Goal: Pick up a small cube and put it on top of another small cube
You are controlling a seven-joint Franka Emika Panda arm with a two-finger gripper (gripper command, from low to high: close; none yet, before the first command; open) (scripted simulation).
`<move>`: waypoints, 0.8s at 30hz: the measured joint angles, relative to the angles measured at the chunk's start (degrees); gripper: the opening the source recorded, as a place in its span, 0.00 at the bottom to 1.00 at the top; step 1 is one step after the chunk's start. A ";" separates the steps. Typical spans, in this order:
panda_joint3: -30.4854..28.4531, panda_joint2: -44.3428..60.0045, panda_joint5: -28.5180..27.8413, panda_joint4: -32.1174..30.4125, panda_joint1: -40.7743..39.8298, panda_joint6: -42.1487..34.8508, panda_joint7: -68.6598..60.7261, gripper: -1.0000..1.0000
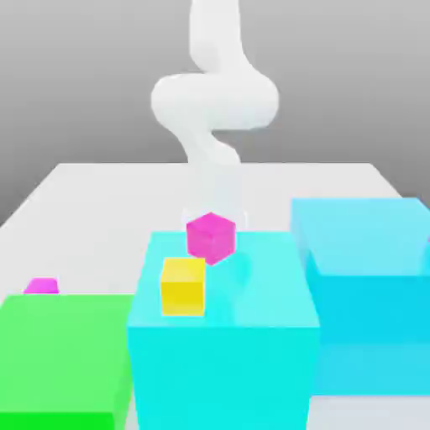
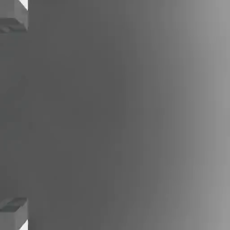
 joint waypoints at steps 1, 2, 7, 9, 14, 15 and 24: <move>-0.12 1.19 0.57 -0.55 -1.21 0.68 2.42 0.50; -0.22 2.33 1.10 -1.08 -2.38 1.33 4.75 0.50; -0.58 7.88 3.46 -3.61 -7.91 4.43 16.18 0.50; -0.64 10.09 4.30 -4.61 -10.10 5.65 20.79 0.50; -0.65 15.61 6.18 -7.12 -15.57 8.73 32.45 0.50; -0.69 16.71 6.44 -7.61 -16.60 9.33 34.87 0.50; -0.75 26.58 8.19 -12.14 -26.11 14.94 57.04 0.50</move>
